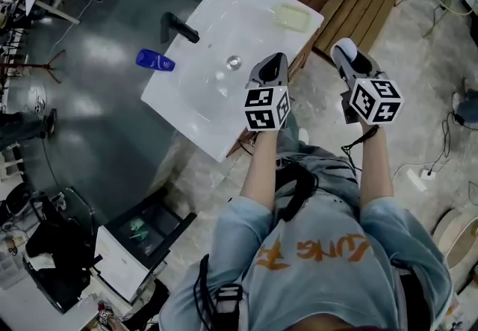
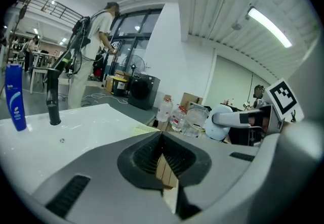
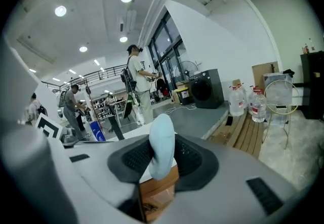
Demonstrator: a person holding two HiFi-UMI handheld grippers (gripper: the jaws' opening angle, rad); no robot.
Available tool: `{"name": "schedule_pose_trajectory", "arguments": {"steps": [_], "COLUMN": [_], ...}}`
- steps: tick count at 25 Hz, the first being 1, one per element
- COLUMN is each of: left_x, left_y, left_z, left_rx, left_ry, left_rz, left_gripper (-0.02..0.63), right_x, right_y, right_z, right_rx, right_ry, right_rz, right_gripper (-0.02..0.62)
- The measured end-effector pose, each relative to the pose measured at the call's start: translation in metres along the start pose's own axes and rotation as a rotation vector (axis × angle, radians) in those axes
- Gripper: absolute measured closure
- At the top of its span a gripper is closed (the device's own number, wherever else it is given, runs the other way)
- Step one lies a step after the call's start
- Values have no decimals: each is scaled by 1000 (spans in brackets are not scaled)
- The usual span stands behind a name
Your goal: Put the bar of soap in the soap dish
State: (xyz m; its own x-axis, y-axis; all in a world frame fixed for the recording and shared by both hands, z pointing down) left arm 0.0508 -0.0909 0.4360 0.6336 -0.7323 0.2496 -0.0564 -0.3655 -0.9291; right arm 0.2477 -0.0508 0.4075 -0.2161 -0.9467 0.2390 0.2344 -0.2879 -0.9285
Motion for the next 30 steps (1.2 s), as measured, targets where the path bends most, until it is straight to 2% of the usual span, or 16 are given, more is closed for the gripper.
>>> {"name": "schedule_pose_trajectory", "arguments": {"steps": [3,6,12,21,30], "left_x": [18,32,55,65,71], "left_y": [-4,-3,3,-9,-19], "left_z": [5,0,-33,-62,-74], "left_rx": [-48,-65,-117,-175,-223], "left_ry": [-21,-37,-2,36,40], "left_rz": [9,-11,-13,-27,-40], "left_gripper": [584,584,584,584,584], "right_x": [10,26,77,144,187], "right_y": [3,6,12,-6,-22], "right_z": [10,13,12,7,3], "right_rx": [-45,-46,-116,-325,-544], "right_ry": [13,22,77,210,262], "right_rz": [-69,-121,-199,-432,-643], "right_gripper": [461,461,461,460,460]}}
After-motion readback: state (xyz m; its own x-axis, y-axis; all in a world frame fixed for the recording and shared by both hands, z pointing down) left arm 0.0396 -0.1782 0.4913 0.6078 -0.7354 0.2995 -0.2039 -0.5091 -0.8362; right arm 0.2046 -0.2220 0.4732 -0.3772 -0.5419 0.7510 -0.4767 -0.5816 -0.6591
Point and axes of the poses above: the fingertips, and each gripper's own axes: x forward along the fingers, z to its right, y out of its top, the point moved 6 cm from there along -x, backward along the fingers, and after that the axes turned 7 degrees about z, right-handed, at the moved point
